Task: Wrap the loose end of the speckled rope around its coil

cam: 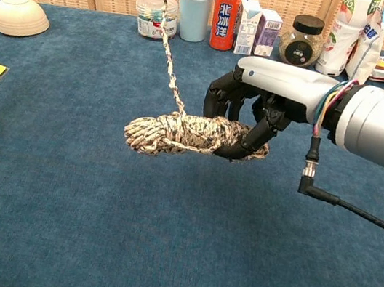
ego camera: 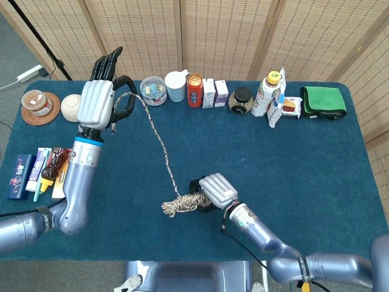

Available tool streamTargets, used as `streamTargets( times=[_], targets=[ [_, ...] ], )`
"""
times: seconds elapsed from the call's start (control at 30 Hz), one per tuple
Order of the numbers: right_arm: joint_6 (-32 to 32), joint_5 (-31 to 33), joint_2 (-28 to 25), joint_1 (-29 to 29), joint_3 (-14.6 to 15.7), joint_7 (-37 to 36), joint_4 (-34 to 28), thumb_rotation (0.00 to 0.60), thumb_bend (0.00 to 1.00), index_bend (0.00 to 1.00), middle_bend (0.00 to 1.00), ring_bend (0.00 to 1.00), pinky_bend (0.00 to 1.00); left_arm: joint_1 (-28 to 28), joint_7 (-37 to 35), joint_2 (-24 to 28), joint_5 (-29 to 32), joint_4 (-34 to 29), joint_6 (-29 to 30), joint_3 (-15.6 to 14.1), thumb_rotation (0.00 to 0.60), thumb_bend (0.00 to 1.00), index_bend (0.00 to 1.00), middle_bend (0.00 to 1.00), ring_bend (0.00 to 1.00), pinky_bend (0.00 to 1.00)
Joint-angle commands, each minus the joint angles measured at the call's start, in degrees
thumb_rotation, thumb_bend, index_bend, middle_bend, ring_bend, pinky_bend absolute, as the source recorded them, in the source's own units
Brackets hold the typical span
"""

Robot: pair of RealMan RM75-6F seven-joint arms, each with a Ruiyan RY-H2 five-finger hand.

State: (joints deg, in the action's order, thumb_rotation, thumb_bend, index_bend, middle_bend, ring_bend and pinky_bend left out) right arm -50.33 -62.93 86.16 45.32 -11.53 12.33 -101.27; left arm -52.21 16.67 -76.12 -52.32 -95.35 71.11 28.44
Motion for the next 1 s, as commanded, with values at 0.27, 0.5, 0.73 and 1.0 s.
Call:
streamTargets(
  times=[0.27, 0.5, 0.73, 1.0],
  targets=[
    [2.26, 2.17, -4.79, -0.83, -3.79, -11.11, -6.31, 0.6, 0.44, 0.66, 0.57, 0.46, 0.74, -0.52, -2.23, -7.86, -3.11, 11.75, -2.02, -5.67, 0.6, 0.45, 0.61, 0.0, 0.0, 0.0],
    [-0.69, 11.9, -5.62, -0.3, -7.58, -12.54, -9.26, 0.6, 0.48, 0.65, 0.58, 0.47, 0.77, 1.51, -4.11, -10.09, -6.75, 14.67, -2.25, -9.42, 0.6, 0.45, 0.62, 0.0, 0.0, 0.0],
    [-4.65, 21.05, -5.29, 1.71, -10.2, -9.91, -11.0, 0.6, 0.5, 0.65, 0.59, 0.48, 0.78, 3.08, -5.74, -11.16, -9.85, 15.96, -1.91, -11.45, 0.6, 0.45, 0.62, 0.0, 0.0, 0.0],
    [-9.93, 32.16, -4.02, 4.44, -12.95, -7.14, -11.27, 0.6, 0.53, 0.65, 0.59, 0.49, 0.79, 4.5, -8.17, -12.78, -12.69, 17.98, -2.22, -13.12, 0.6, 0.45, 0.62, 0.0, 0.0, 0.0]
  ],
)
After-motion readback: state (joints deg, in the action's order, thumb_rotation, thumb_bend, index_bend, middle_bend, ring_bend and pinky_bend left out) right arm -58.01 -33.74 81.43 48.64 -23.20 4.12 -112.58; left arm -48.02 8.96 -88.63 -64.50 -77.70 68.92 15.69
